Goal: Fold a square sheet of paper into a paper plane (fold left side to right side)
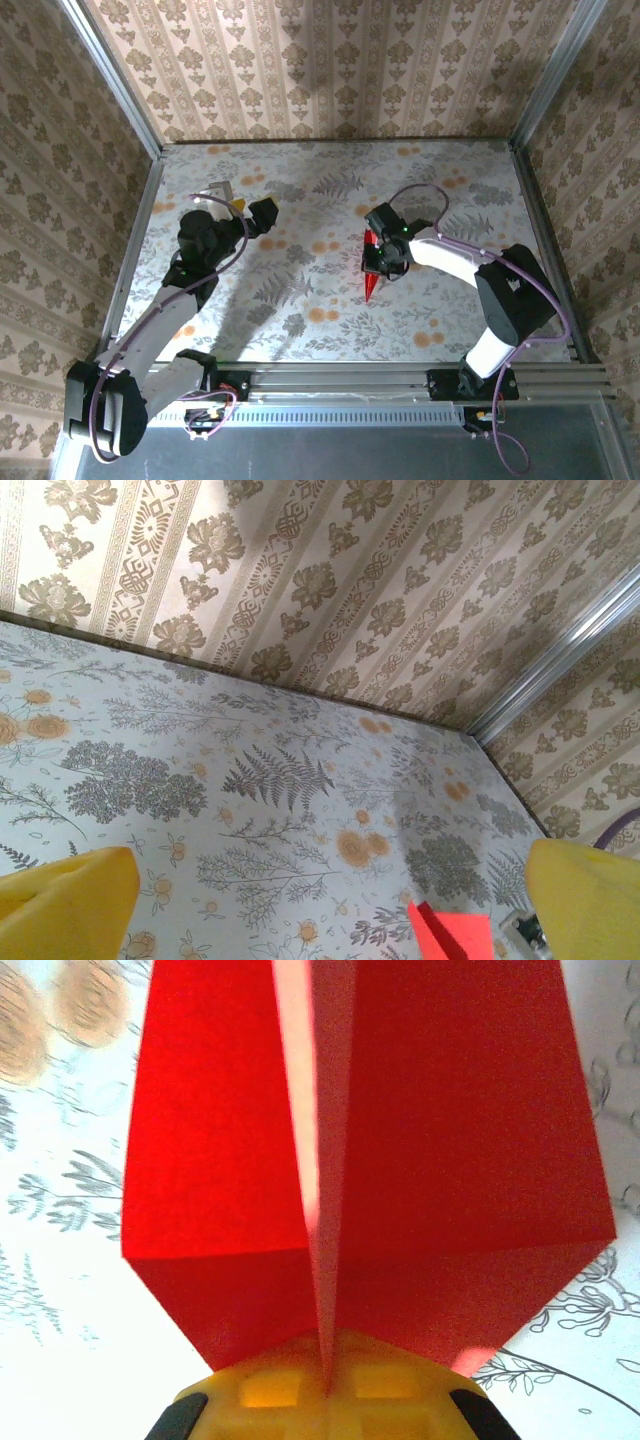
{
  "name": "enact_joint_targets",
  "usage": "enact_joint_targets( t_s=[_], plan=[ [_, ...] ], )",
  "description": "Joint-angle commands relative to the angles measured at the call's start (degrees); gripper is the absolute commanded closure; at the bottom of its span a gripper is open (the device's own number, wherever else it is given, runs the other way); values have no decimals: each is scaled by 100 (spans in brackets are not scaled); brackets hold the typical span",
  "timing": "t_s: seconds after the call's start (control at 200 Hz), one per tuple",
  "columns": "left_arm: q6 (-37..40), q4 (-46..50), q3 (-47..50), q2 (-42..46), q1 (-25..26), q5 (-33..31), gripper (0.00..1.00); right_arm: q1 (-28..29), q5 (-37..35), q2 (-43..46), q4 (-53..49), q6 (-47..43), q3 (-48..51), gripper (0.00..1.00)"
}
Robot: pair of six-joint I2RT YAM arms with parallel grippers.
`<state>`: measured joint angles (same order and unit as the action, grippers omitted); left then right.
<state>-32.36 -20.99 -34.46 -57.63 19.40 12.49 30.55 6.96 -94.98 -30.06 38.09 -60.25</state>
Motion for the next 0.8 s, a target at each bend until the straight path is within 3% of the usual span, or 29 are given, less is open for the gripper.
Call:
enact_joint_targets(
  t_s=[0.0,0.165,0.375,0.795],
  plan=[
    [2,69,75,137,-54,104,0,-59,-403,-290,-988,-451,-647,95],
    [3,176,58,224,-81,122,0,-195,-457,-937,-1759,-840,-1699,95],
    [53,389,13,306,-105,89,0,-330,-386,-1582,-1964,-994,-2516,94],
    [4,729,-114,387,-164,137,0,-391,-412,-2614,-2110,-1025,-3351,94]
  ],
)
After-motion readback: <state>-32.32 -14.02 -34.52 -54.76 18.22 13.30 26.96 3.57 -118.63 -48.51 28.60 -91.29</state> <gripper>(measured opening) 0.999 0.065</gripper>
